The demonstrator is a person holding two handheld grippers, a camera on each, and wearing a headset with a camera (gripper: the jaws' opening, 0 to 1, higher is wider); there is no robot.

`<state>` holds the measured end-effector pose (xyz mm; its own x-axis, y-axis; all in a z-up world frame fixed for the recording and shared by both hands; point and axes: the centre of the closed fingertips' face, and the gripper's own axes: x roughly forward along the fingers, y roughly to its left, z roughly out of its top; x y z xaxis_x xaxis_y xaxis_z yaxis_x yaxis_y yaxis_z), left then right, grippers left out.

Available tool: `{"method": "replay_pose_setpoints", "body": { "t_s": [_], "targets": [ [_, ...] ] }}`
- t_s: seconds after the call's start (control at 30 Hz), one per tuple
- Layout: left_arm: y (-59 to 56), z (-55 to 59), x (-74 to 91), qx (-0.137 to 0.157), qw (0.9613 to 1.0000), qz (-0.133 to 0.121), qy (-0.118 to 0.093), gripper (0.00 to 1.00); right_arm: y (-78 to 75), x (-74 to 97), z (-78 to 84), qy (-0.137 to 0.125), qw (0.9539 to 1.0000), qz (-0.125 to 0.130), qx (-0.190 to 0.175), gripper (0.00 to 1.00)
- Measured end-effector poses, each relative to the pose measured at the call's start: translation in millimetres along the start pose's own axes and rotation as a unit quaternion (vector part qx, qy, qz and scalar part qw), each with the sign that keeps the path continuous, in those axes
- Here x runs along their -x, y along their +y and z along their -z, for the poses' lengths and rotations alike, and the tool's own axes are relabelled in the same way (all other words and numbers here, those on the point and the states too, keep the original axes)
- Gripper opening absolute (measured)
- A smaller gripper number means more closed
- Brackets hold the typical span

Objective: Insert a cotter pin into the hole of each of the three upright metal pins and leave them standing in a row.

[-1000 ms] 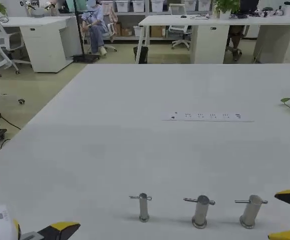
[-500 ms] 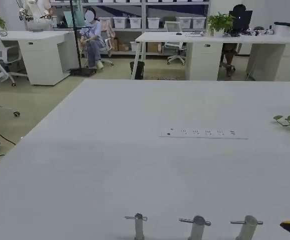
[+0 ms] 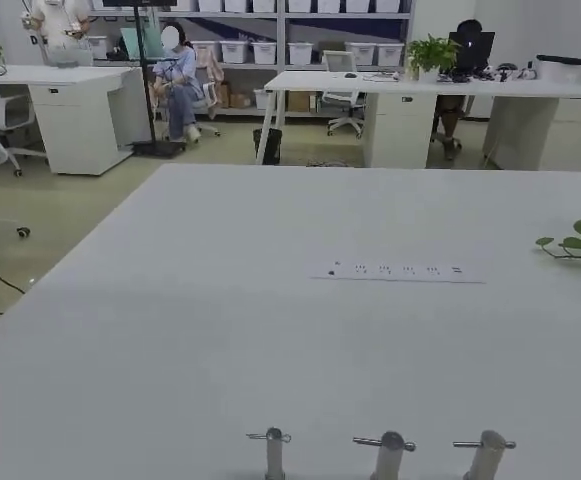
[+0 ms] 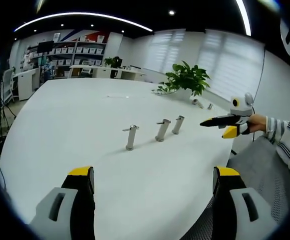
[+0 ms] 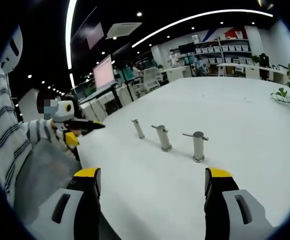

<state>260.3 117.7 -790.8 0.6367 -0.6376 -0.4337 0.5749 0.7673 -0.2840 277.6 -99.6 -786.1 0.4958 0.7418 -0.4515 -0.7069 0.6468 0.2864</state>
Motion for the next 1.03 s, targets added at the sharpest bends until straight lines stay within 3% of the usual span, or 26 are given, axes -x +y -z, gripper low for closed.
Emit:
{"method": "replay_pose_setpoints", "body": {
  "t_s": [0.17,0.4,0.67,1.03],
  "targets": [
    [5.1,1.1,5.7,0.004,1.0,-0.005,0.0,0.99,4.5,-0.1,4.2,-0.002,0.9999,0.008,-0.012,0.92],
    [7.8,3.3,10.3,0.012,0.9999,-0.01,-0.001,0.99,-3.2,2.5,4.9,0.002,0.9993,0.034,-0.013,1.0],
    [6.6,8.2,12.3,0.022,0.9997,-0.012,0.002,0.99,-2.5,3.6,5.7,0.006,0.9992,0.034,-0.021,1.0],
    [8.2,12.2,15.2,0.022,0.9996,-0.018,0.009,0.99,-3.6,-0.6,3.5,0.026,0.9992,0.031,0.001,1.0]
  ]
}}
